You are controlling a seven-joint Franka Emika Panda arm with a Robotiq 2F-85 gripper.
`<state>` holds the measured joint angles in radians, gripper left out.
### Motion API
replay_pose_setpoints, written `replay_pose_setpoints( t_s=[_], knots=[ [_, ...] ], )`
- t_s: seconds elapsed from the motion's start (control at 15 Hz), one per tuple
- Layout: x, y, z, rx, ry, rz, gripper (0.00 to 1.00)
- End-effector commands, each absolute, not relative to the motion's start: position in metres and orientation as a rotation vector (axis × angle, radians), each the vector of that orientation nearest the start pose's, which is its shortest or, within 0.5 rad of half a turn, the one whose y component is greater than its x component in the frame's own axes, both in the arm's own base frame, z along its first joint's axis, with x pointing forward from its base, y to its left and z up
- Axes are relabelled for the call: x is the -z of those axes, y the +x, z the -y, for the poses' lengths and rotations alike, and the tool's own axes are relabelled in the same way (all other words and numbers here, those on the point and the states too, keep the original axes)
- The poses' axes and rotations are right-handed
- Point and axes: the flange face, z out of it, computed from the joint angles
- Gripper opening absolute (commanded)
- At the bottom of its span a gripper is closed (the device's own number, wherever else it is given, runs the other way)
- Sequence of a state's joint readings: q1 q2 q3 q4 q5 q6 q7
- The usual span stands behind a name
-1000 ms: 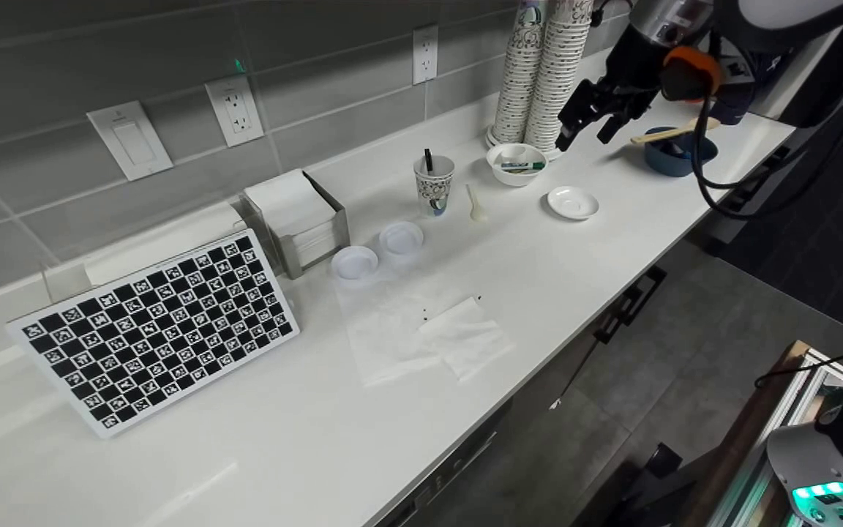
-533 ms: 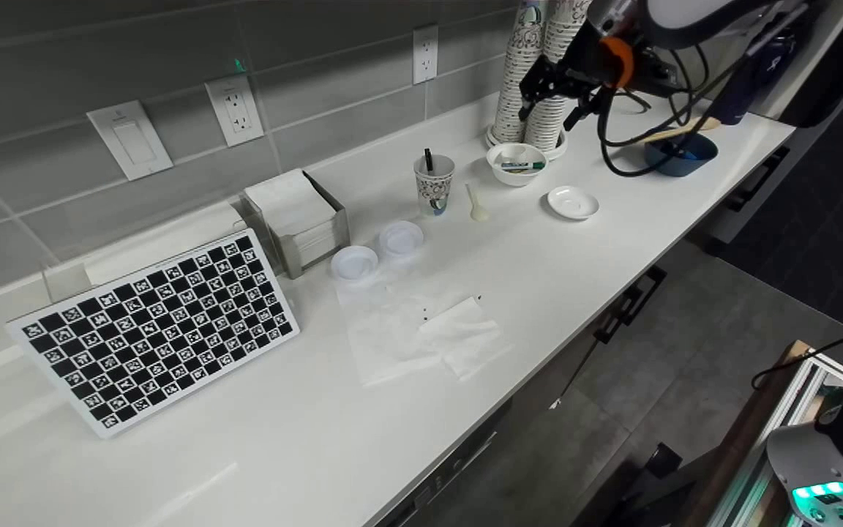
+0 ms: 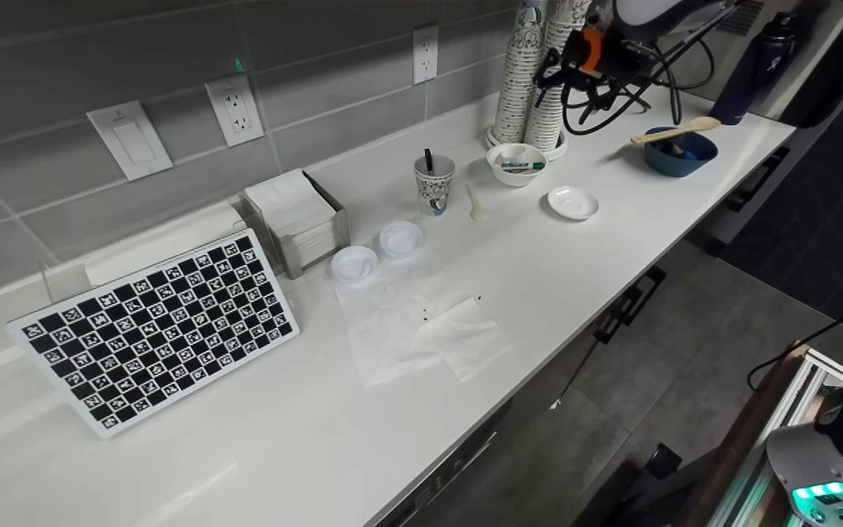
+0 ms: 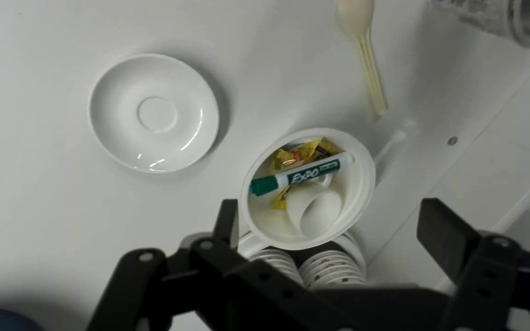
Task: Pick up the green marker from the white bowl and put it in the top paper cup on the stack of paper cups
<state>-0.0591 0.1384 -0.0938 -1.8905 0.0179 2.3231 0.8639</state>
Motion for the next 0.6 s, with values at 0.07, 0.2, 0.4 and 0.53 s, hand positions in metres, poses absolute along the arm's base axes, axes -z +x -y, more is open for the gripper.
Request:
replay_pose_setpoints(
  t_s=[0.07,0.2,0.4,0.53],
  knots=[
    [-0.458,0.620,0.100,0.238,-2.452,-1.764,1.00],
    [-0.456,0.615,0.103,0.280,-2.507,-1.707,1.00],
    [-0.451,0.625,0.107,0.269,-2.401,-1.853,1.00],
    [-0.435,0.640,0.126,0.245,-2.266,-1.990,1.00]
  ],
)
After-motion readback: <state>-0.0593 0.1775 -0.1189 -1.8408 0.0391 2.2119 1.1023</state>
